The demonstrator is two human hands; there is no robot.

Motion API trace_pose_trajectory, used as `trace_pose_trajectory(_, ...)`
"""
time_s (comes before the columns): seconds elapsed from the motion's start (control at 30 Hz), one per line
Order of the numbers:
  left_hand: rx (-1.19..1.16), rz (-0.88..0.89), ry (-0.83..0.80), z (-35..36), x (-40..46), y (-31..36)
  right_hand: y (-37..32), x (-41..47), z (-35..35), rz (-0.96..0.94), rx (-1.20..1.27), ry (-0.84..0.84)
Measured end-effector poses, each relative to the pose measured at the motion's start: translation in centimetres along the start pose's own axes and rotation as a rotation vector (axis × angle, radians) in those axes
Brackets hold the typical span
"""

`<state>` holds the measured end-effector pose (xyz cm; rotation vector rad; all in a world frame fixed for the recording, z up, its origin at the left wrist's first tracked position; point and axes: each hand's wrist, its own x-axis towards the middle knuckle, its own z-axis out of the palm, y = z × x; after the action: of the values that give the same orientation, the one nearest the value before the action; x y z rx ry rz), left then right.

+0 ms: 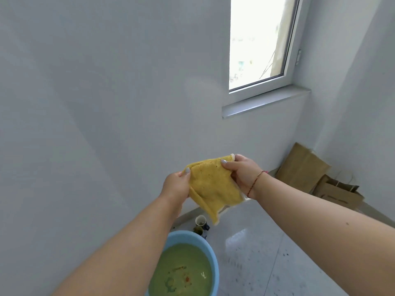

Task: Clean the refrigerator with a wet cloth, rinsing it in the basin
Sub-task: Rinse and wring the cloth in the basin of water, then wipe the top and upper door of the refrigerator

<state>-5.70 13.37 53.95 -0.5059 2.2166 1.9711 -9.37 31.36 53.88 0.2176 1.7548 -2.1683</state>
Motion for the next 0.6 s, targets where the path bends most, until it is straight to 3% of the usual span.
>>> trace_pose_trajectory(0.17, 0.015, 0.076, 0.085, 1.8, -1.2, 3.5, -3.3, -2.5, -2.1, -0.207, -0.061, 0.184)
trace_pose_trajectory(0.27, -0.118, 0.108, 0.064, 2.7, -1.5, 5.2, -5.0, -4.5, -3.6, -0.242, -0.087, 0.172)
trace_pose_trajectory(0.37, -0.265, 0.124, -0.126, 3.7, -2.8, 7.4, -6.3, -7.0, -5.2, -0.213, -0.193, 0.136)
trace_pose_trajectory(0.43, -0.253, 0.158, -0.297, 4.3, -3.4, 8.4, -7.1, -9.0, -6.1, -0.222, -0.482, 0.247)
trace_pose_trajectory(0.5, -0.107, 0.214, -0.39, 4.7, -3.8, 8.9, -8.0, -10.9, -7.0, -0.255, -0.837, 0.393)
trace_pose_trajectory(0.6, 0.393, 0.435, -0.372, 5.8, -4.9, 10.0, -9.0, -14.1, -8.2, -0.21, -1.183, 0.548)
